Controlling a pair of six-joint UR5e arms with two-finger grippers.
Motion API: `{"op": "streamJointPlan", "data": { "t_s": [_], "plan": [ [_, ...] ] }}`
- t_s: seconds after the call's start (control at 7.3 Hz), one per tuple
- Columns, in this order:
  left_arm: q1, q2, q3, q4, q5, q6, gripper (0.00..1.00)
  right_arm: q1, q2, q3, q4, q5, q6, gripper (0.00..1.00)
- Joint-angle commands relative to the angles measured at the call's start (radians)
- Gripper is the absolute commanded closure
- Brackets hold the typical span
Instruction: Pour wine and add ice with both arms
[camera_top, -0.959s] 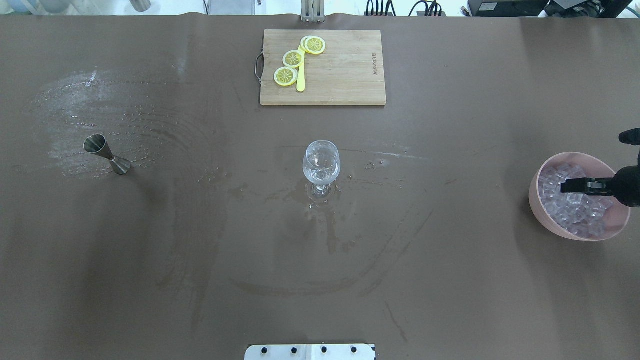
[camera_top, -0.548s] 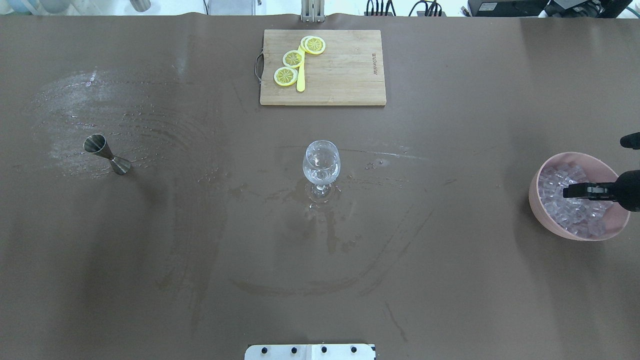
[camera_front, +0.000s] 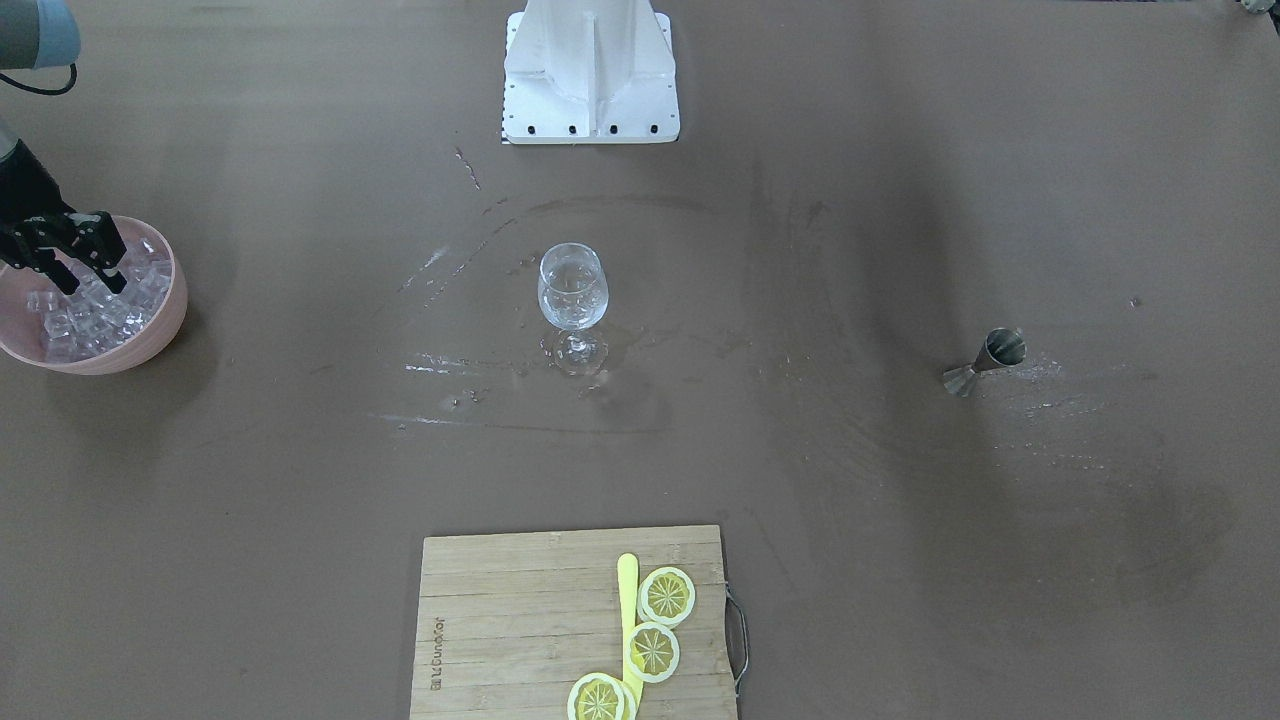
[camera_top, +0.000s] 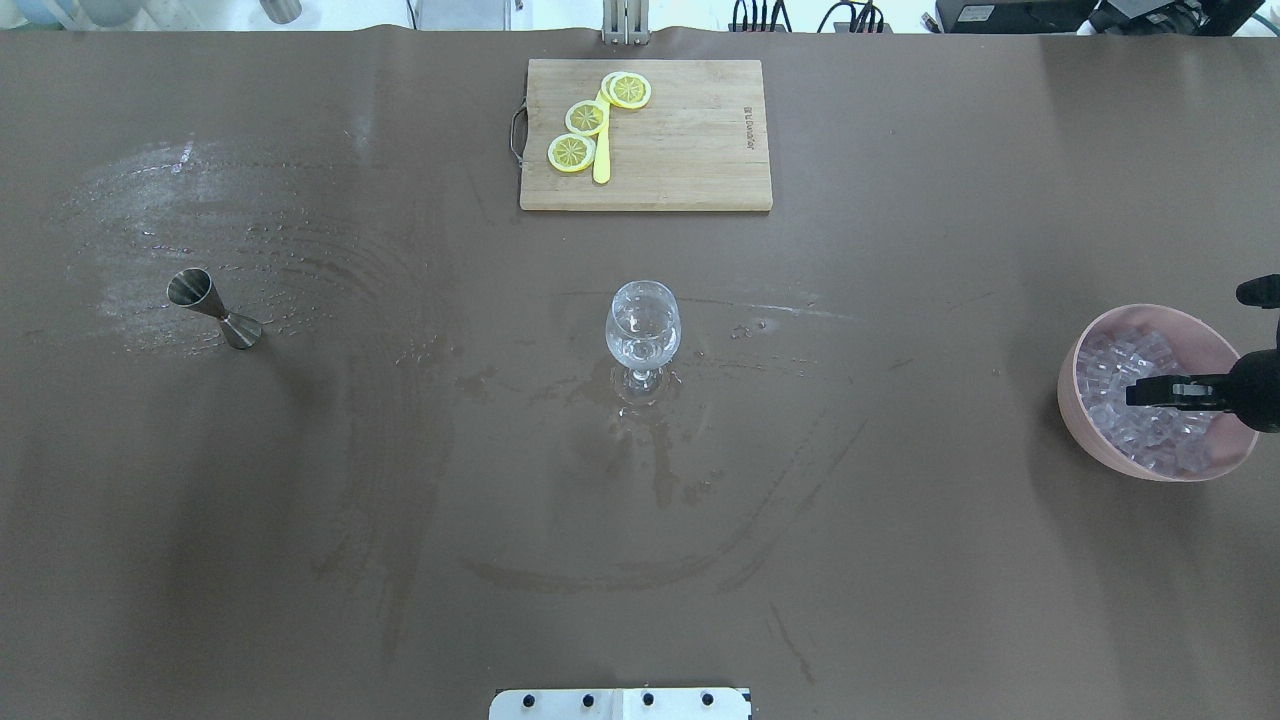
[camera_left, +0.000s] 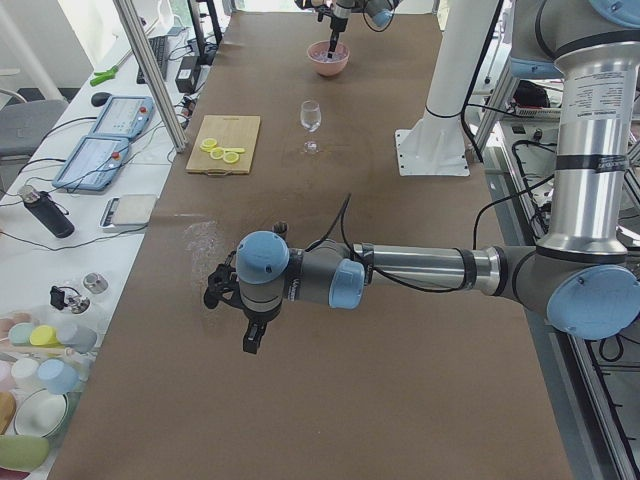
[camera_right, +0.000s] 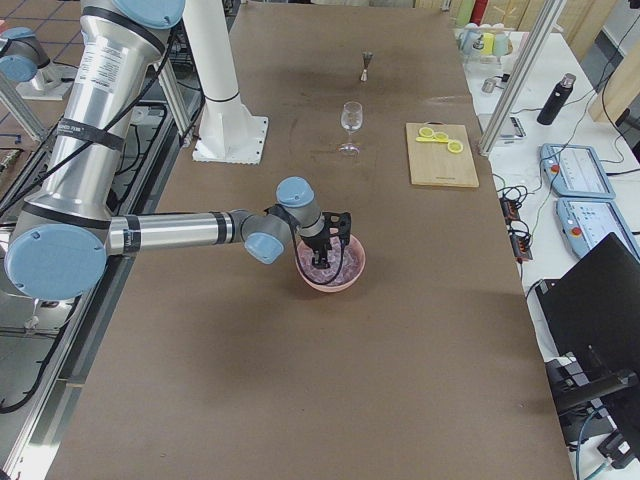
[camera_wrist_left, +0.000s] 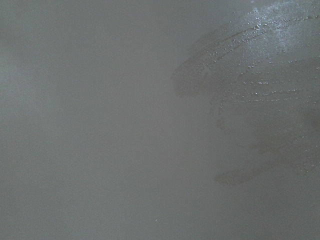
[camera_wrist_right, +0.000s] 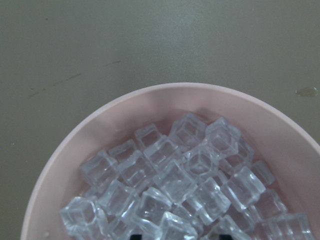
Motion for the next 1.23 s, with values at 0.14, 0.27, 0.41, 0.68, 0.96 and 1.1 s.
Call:
{"op": "streamJointPlan", "data": {
  "t_s": [0.14,0.27,0.41,0.68,0.96,1.1],
  "plan": [
    [0.000,0.000,0.002,0.000,0.000,0.000,0.01,-0.001,0.002,0.001,-0.001,0.001,-0.005,1.00],
    [0.000,-0.002,0.002,0.000,0.000,0.000,0.01,0.001,0.002,0.018,-0.002,0.003,-0.005,1.00],
    [0.000,-0.002,0.002,0.000,0.000,0.000,0.01,0.005,0.002,0.046,-0.008,0.012,-0.006,1.00],
    [0.000,-0.002,0.002,0.000,0.000,0.000,0.01,0.066,0.016,0.080,-0.012,0.067,-0.024,1.00],
    [0.002,-0.002,0.005,0.000,0.000,-0.002,0.01,0.109,0.130,0.084,-0.091,0.070,-0.095,1.00],
    [0.002,-0.002,0.006,0.000,0.000,-0.002,0.01,0.110,0.240,0.089,-0.222,0.069,-0.095,1.00]
  ]
}}
